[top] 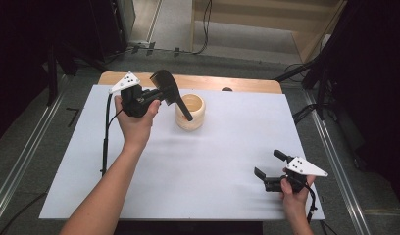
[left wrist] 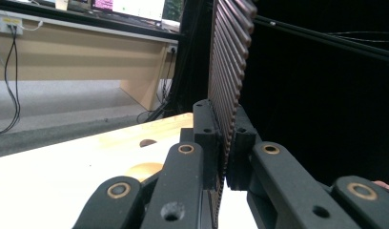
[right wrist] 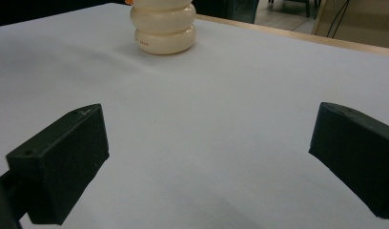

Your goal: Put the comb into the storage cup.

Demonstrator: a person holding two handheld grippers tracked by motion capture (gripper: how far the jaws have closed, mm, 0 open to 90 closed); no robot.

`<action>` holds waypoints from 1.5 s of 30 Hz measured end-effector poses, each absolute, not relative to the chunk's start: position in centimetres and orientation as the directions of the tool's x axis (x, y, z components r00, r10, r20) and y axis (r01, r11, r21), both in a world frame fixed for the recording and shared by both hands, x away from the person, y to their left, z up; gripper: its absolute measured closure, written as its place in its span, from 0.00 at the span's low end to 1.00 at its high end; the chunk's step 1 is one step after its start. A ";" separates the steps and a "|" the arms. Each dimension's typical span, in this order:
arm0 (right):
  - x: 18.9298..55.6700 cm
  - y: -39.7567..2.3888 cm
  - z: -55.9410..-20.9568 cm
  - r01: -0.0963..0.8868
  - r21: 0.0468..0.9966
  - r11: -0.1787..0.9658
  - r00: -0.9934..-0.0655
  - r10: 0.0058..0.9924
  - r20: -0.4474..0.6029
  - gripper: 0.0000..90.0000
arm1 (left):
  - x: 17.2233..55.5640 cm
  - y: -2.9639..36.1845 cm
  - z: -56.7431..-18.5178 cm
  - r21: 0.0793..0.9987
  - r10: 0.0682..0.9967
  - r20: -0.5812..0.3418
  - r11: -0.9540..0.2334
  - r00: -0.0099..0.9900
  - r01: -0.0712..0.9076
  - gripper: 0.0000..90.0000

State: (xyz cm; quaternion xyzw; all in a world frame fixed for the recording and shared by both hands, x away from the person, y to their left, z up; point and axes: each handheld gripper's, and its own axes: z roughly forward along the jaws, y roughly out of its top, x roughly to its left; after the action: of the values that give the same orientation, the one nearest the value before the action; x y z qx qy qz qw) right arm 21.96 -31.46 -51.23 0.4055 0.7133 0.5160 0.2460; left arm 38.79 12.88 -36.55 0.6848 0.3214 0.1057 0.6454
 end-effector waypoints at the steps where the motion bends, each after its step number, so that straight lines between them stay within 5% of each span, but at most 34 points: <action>1: 21.9 -31.5 -51.2 0.326 0.935 0.137 -0.549 0.833 0.069 0.00 | 38.9 12.8 -36.5 0.952 0.577 -0.269 0.039 0.771 0.303 0.95; 45: 22.0 -31.5 -51.3 0.325 0.937 0.129 -0.553 0.830 0.077 0.00 | 42.8 12.5 -36.0 0.951 0.628 -0.284 0.087 0.725 0.298 0.95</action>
State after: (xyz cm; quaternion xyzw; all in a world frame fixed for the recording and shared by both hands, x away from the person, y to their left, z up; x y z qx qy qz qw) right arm 21.99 -31.51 -51.29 0.4058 0.7111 0.5202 0.2427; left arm 42.81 12.54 -35.99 0.6637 0.3487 0.1272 0.6494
